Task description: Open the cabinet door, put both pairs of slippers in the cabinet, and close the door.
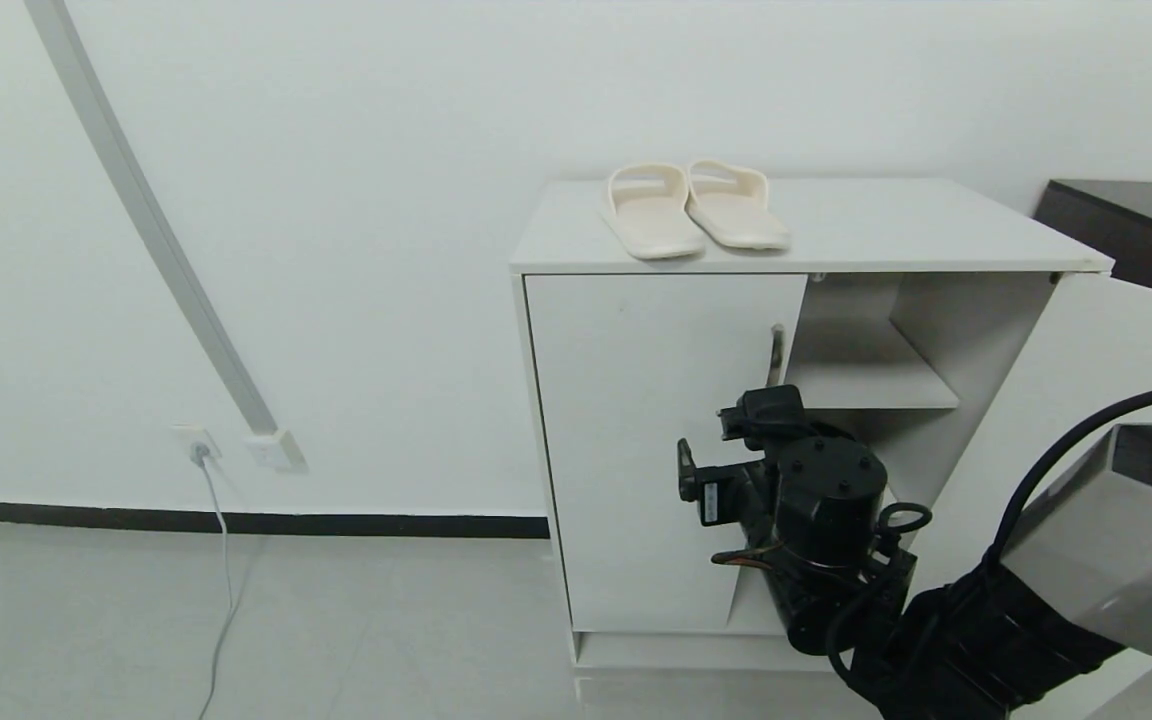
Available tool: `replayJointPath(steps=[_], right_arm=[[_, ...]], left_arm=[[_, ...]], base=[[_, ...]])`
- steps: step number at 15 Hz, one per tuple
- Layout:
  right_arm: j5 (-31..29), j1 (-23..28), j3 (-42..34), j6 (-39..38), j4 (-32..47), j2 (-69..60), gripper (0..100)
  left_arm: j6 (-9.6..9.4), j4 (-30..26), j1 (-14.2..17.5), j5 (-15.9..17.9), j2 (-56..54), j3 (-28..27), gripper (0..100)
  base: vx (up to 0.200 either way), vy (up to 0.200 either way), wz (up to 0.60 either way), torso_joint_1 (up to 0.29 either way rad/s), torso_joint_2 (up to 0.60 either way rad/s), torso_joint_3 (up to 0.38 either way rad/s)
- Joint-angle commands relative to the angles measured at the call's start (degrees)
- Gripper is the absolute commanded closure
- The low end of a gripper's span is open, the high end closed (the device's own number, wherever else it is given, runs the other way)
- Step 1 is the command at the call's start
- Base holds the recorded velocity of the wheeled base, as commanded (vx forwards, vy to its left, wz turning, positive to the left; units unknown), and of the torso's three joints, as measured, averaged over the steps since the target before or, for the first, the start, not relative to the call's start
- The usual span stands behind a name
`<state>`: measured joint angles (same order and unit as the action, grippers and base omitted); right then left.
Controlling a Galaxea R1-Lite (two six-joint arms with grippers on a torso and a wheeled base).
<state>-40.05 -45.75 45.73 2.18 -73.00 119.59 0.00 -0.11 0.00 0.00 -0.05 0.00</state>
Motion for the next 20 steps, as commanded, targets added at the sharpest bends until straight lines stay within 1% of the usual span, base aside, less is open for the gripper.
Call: replayJointPath(steps=[1,8,15,18,20], right_arm=[[0.0,0.0,0.1,0.0,0.0,0.2,0],[0.0,0.0,-0.2,0.0,0.0,0.2,0],[0.1,-0.1,-0.3,0.0,0.0,0.2,0],[0.8,0.0,-0.7,-0.1,-0.4,0.0,0],[2.5,0.1,-1.0,-0.2,-0.5,0.0,0]], left_arm=[[0.0,0.0,0.0,0.0,0.0,0.0,100],[0.0,0.0,0.0,0.0,0.0,0.0,100],[0.09,0.0,0.0,0.0,0.0,0.0,100],[0.0,0.0,0.0,0.0,0.0,0.0,100],[0.0,0.0,0.0,0.0,0.0,0.0,100]], base=[[0.0,0.0,0.0,0.163,-0.47,-0.32],[0.0,0.0,0.0,0.182,-0.5,-0.317],[0.0,0.0,0.0,0.228,-0.55,-0.318],[0.0,0.0,0.0,0.258,-0.6,-0.342],[0.0,0.0,0.0,0.205,-0.48,-0.251]])
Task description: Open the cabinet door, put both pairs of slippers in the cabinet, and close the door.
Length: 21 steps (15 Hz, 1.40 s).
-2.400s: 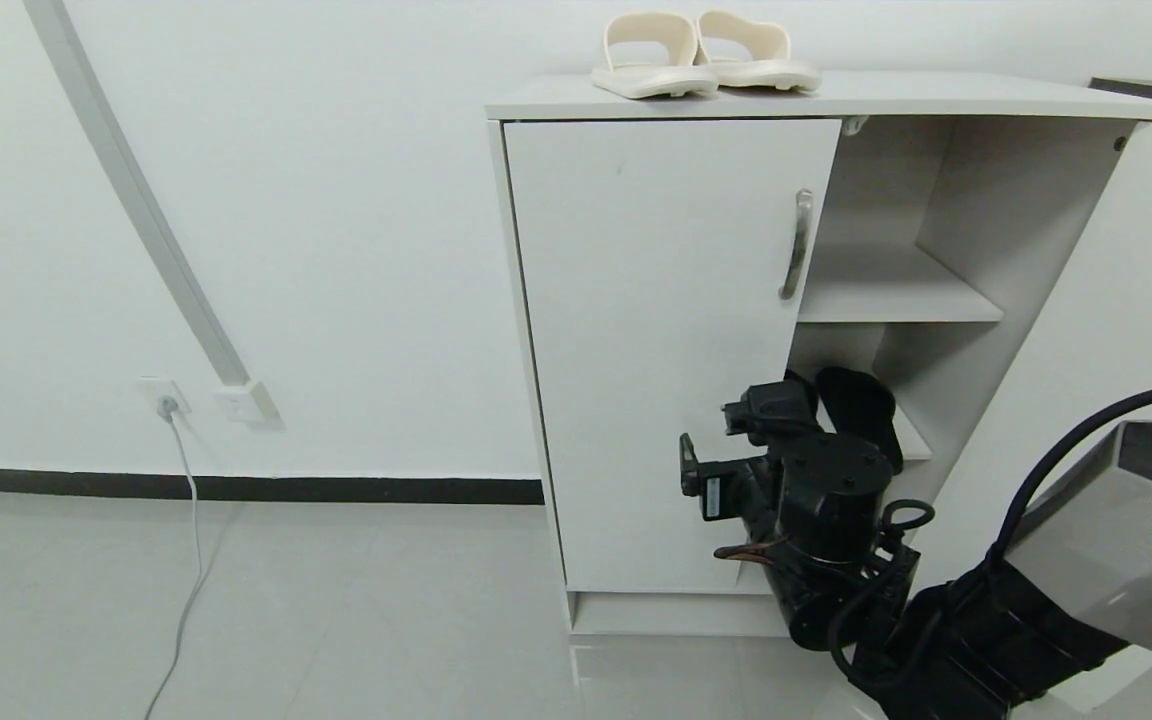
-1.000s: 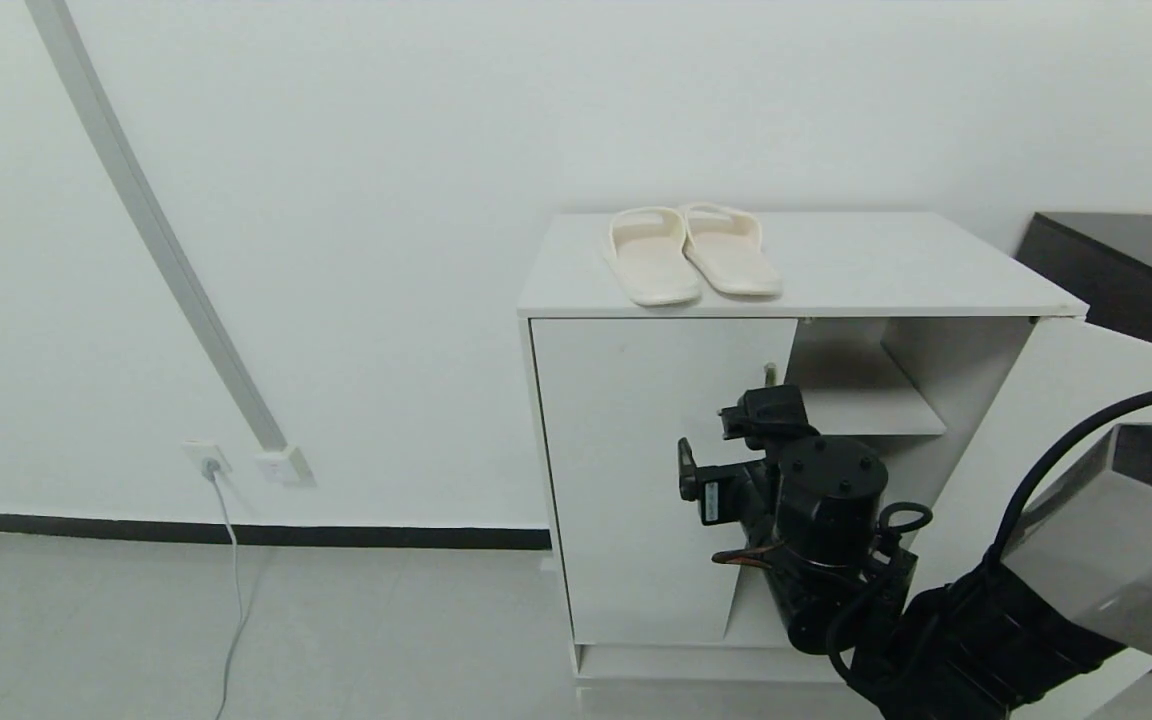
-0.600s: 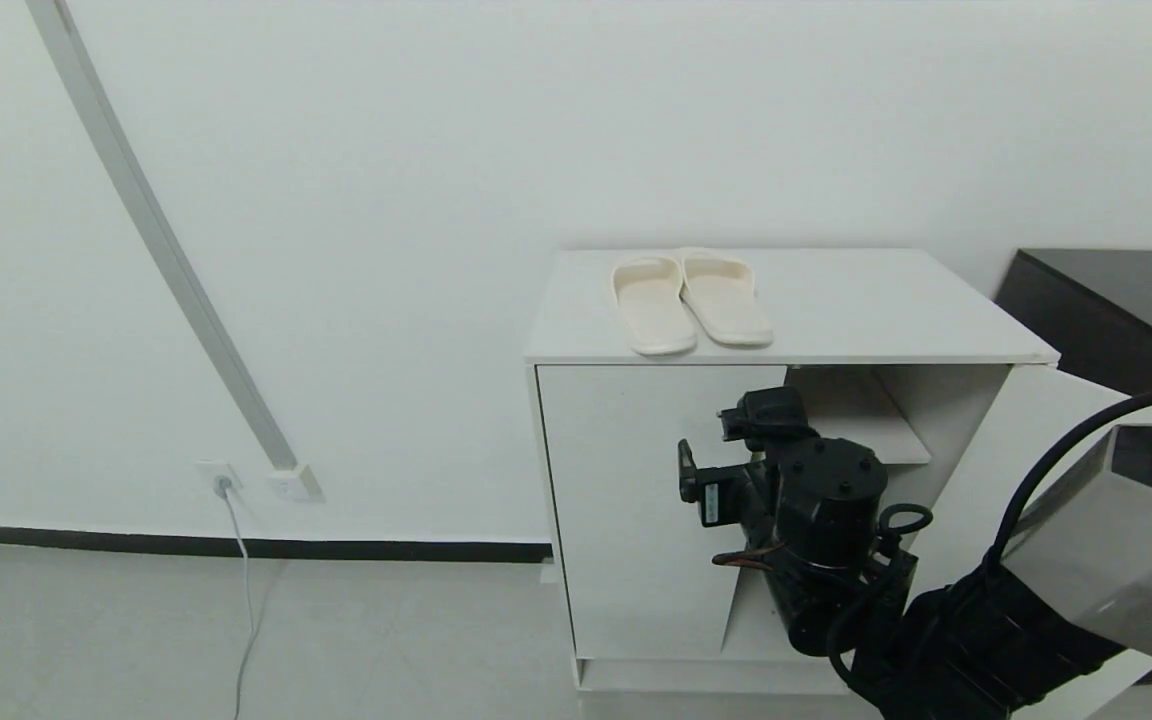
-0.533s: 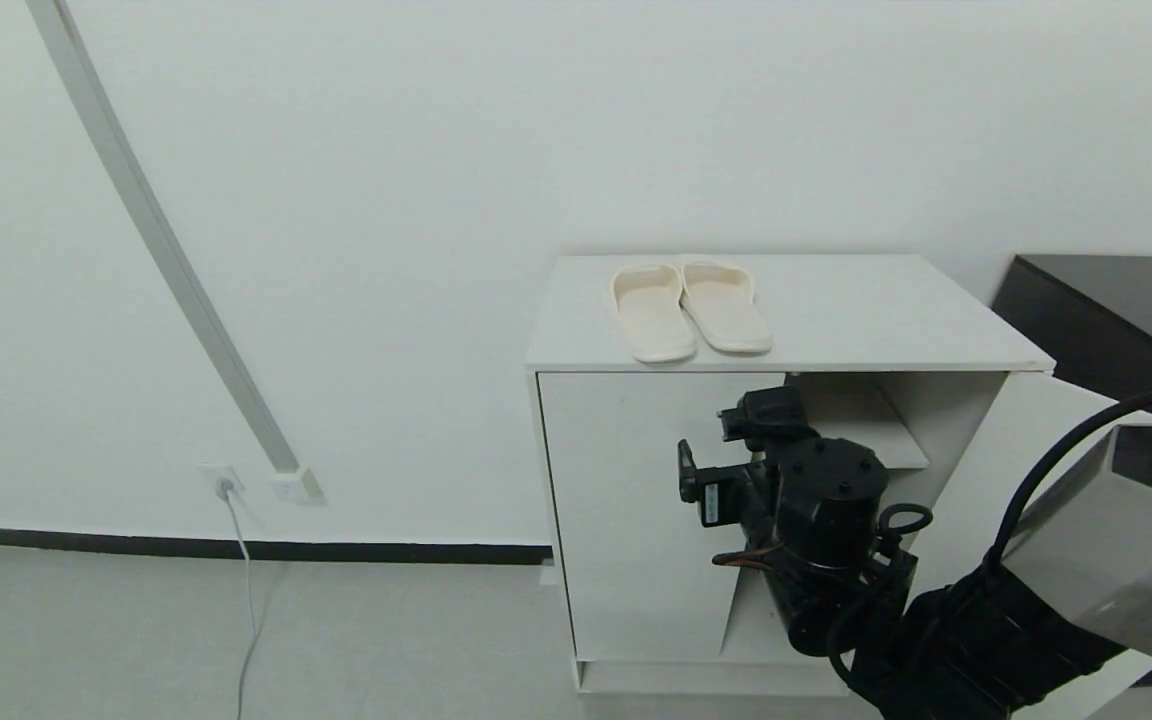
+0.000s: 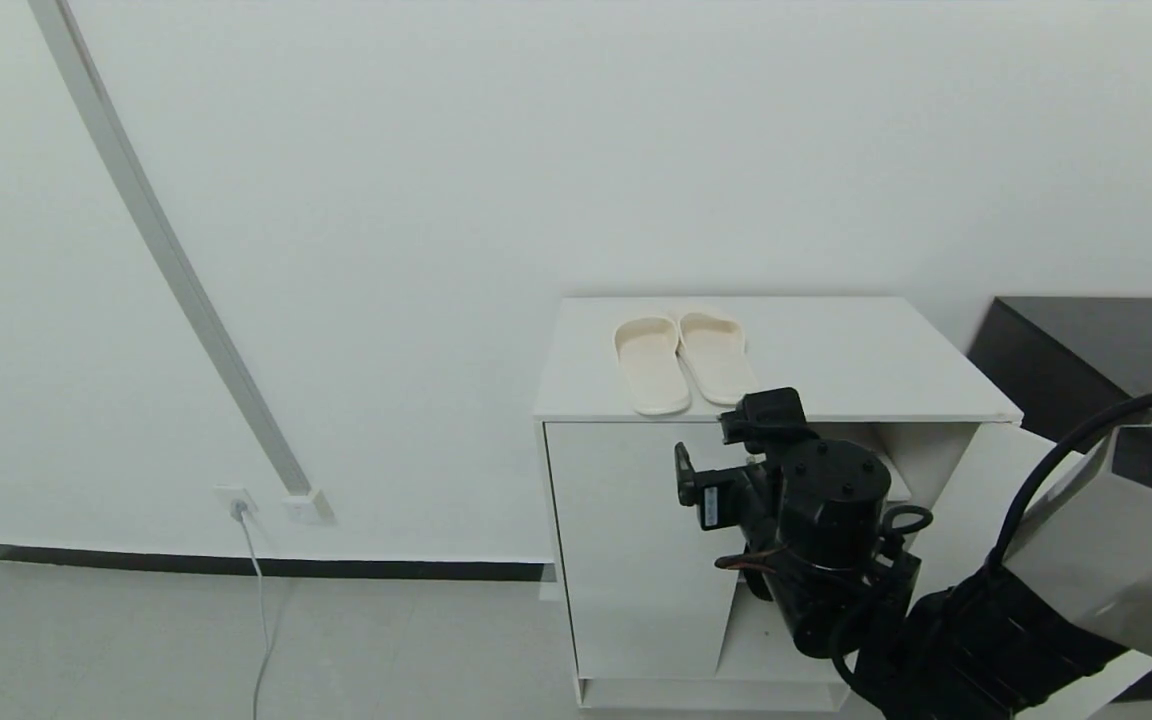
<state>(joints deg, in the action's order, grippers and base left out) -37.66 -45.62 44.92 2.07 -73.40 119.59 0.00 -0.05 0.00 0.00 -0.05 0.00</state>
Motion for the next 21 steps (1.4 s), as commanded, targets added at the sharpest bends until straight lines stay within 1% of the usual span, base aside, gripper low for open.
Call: replayJointPath(steps=[1,2,3,4,5,6,9,10,11,13,17,21], right_arm=[[0.6,0.1,-0.2,0.0,0.0,0.2,0],[0.7,0.1,0.1,-0.1,0.0,0.6,0],[2.3,0.0,0.3,-0.1,0.1,0.6,0],[2.9,0.1,2.1,-0.3,2.1,0.2,0],[2.9,0.2,6.1,-1.7,7.7,-0.1,0],[2.9,0.4,10.2,-4.4,15.5,-1.2,0],[3.0,0.7,25.6,-12.5,40.3,-4.0,0],[3.3,0.7,30.0,-14.1,46.4,-4.2,0],[3.3,0.8,33.3,-14.6,49.5,-3.9,0],[3.3,1.3,34.6,-14.5,50.1,-3.4,0],[3.7,2.1,33.3,-14.7,49.8,-3.2,0],[4.2,3.4,30.8,-14.6,47.0,-2.3,0]], left_arm=[[0.0,0.0,0.0,0.0,0.0,0.0,100],[0.0,0.0,0.0,0.1,0.0,0.0,100],[0.0,-0.1,0.0,0.1,0.0,0.0,100],[-0.09,-0.1,0.0,0.2,0.0,0.0,100],[-0.18,0.0,0.0,0.3,0.0,-0.1,100],[-0.18,0.0,0.0,0.3,0.0,0.0,100],[-0.26,0.0,0.0,0.2,0.0,0.0,100],[-0.35,-0.1,0.0,0.1,0.0,0.0,100],[-0.35,0.0,0.0,0.1,0.0,0.0,100],[-0.09,0.0,0.0,0.0,0.0,0.0,100],[-0.09,-0.1,0.0,0.3,0.0,0.0,100],[-0.18,-0.1,0.0,0.4,0.0,-0.1,100]], base=[[0.0,0.0,0.0,0.046,-0.1,-0.071],[0.0,0.0,0.0,0.032,-0.06,-0.041],[0.0,0.0,0.0,0.0,0.0,0.0],[0.0,0.0,0.0,0.0,0.0,0.0],[0.0,0.0,0.0,0.0,0.0,0.0],[0.0,0.0,0.0,0.0,0.0,0.0],[0.0,0.0,0.0,0.0,0.0,0.0],[0.0,0.0,0.0,0.0,0.0,0.0],[0.0,0.0,0.0,0.0,0.0,0.0],[0.0,0.0,0.0,0.0,0.0,0.0],[0.0,0.0,0.0,0.0,0.0,0.0],[0.2,0.0,0.0,-0.004,0.0,0.005]])
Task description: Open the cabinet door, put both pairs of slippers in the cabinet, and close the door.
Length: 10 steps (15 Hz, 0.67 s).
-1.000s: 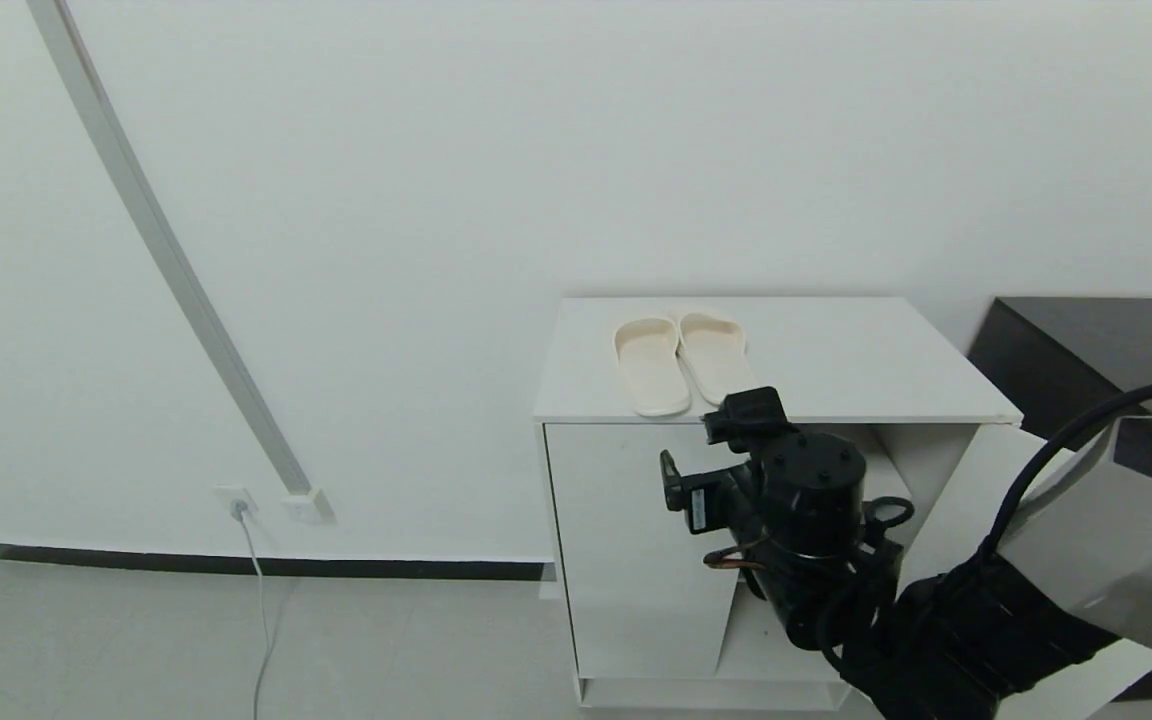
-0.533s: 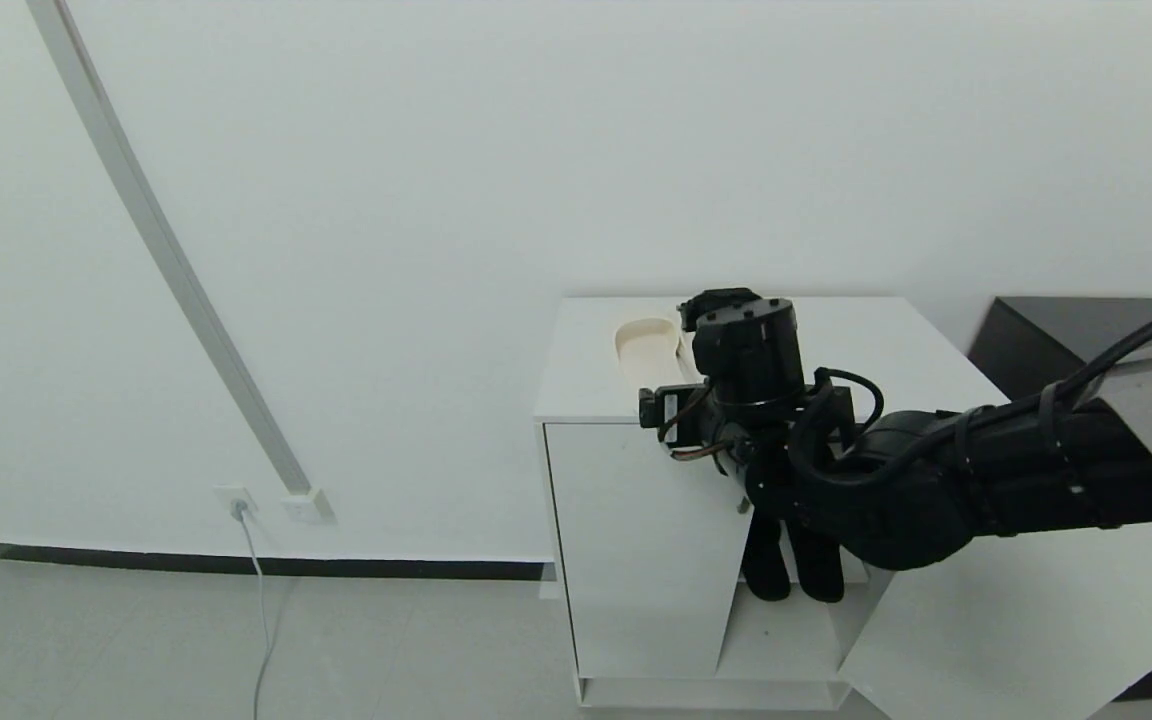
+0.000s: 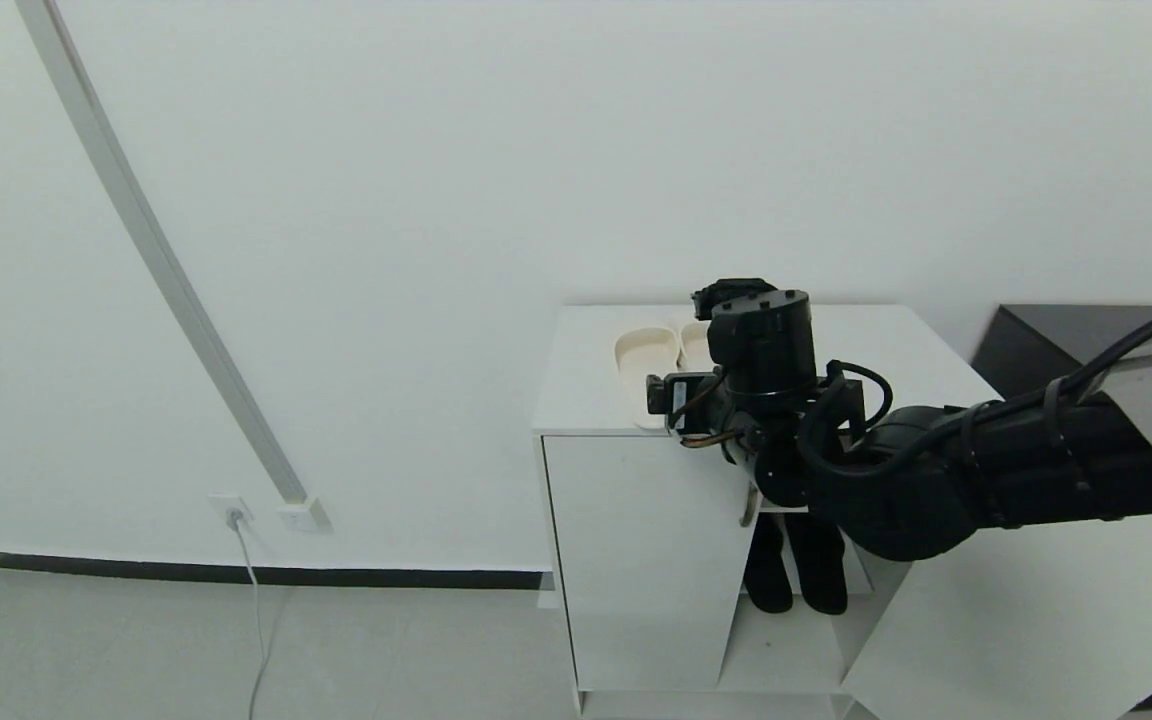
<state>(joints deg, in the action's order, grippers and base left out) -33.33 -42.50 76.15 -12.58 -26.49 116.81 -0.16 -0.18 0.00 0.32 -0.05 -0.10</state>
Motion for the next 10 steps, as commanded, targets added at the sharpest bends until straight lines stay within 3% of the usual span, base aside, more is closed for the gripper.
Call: replayJointPath(steps=[1,5,10], right_arm=[[0.9,1.0,-2.3,0.1,-1.5,0.7,0],[2.9,1.1,-4.0,0.0,-1.6,0.9,0],[5.9,2.6,-2.8,0.6,-5.5,5.3,0]], left_arm=[[-0.02,0.0,0.0,0.0,0.0,0.0,100],[-0.02,0.0,0.0,0.0,0.0,0.0,100],[0.07,0.1,0.0,-0.1,0.0,0.1,100]], base=[[0.2,0.0,0.0,0.012,0.0,0.007],[0.2,0.0,0.0,0.005,0.0,-0.001],[0.0,0.0,0.0,0.0,0.0,0.0]])
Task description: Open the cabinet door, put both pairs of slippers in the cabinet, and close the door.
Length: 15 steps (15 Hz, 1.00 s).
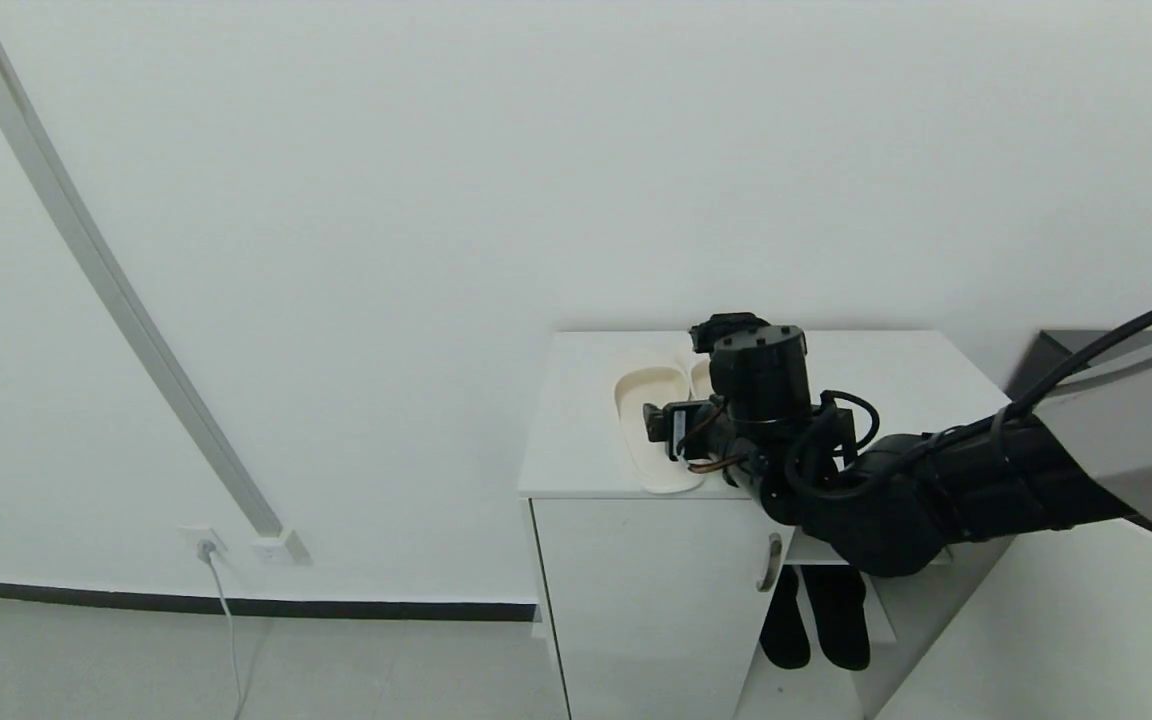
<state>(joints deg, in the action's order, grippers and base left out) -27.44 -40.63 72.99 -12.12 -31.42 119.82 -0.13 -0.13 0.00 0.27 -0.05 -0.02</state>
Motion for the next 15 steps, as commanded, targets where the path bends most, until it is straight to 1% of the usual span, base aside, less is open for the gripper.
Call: replayJointPath(steps=[1,4,7,8,10,11,15], right_arm=[[0.6,1.3,1.2,1.1,-2.2,3.8,0],[1.2,2.5,3.9,1.7,-4.1,7.1,0],[2.3,3.6,8.1,2.6,-4.2,10.2,0],[2.4,4.2,10.7,3.4,-4.4,11.5,0],[2.6,4.9,12.9,4.9,-4.4,12.8,0],[4.1,5.1,14.9,6.1,-4.4,13.7,0],[4.5,5.1,16.6,6.1,-4.0,14.3,0]], left_arm=[[0.05,0.0,0.0,0.0,0.0,0.0,100],[0.05,0.0,0.0,0.0,0.0,-0.1,100],[0.05,0.0,0.0,0.0,0.0,0.0,100],[-0.04,0.0,0.0,0.0,0.0,-0.1,100],[-0.04,0.0,0.0,0.0,0.0,-0.1,100],[0.05,0.0,0.0,0.0,0.0,0.0,100],[-0.04,0.0,0.0,0.0,0.0,-0.1,100]], base=[[0.0,0.0,0.0,0.0,0.0,0.0],[0.0,0.0,0.0,0.0,0.0,0.0],[0.0,0.0,0.0,0.0,0.0,0.0],[0.0,0.0,0.0,0.0,0.0,0.0],[0.0,0.0,0.0,0.0,0.0,0.0],[0.0,0.0,0.0,0.0,0.0,0.0],[0.0,0.0,0.0,0.0,0.0,0.0]])
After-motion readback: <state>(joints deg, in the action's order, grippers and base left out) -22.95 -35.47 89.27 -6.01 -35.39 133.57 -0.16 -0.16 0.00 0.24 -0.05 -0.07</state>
